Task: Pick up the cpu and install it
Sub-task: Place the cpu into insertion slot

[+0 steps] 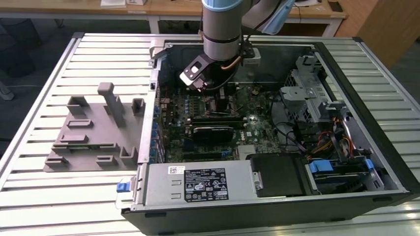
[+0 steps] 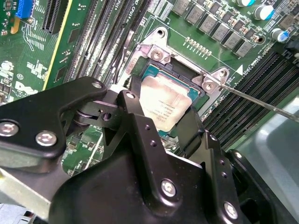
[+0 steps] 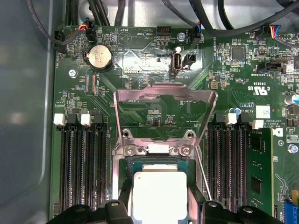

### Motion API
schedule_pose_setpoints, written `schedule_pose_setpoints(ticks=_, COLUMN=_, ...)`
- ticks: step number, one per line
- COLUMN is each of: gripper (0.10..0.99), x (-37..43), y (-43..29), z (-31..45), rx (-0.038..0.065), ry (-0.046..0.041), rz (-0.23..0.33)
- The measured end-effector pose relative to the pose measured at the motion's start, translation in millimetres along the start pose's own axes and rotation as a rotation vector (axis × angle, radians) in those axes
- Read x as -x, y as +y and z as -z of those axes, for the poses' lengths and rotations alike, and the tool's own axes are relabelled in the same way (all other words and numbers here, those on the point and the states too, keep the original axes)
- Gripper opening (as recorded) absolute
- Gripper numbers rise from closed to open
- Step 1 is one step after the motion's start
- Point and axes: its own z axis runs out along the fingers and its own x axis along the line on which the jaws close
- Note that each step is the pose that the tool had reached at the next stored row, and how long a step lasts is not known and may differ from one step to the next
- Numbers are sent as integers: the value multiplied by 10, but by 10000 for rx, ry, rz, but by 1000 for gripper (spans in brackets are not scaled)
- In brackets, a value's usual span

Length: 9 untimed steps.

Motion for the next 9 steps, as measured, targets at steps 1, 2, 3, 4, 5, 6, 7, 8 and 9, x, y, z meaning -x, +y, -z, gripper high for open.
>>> schedule_pose_setpoints(ticks=1, gripper=545, x=0, y=-1, z=0, rx=0, ry=1, rz=-1)
schedule_pose_setpoints(ticks=2, gripper=553, x=0, y=-1, z=-1, rx=-2, ry=2, rz=0)
schedule_pose_setpoints(ticks=3, gripper=553, x=-1, y=-1, z=-2, rx=0, ry=6, rz=-2)
schedule_pose_setpoints(ticks=4, gripper=616, x=0, y=-1, z=-2, rx=2, ry=5, rz=-2)
schedule_pose_setpoints(ticks=5, gripper=616, x=0, y=-1, z=-1, rx=2, ry=3, rz=-3)
schedule_pose_setpoints(ticks=6, gripper=616, x=0, y=-1, z=0, rx=1, ry=2, rz=-2)
schedule_pose_setpoints(ticks=7, gripper=616, x=0, y=-1, z=0, rx=1, ry=2, rz=-1)
schedule_pose_setpoints(ticks=8, gripper=616, x=1, y=-1, z=0, rx=0, ry=11, rz=-1)
schedule_pose_setpoints(ticks=9, gripper=616, x=1, y=-1, z=1, rx=-1, ry=48, rz=-1)
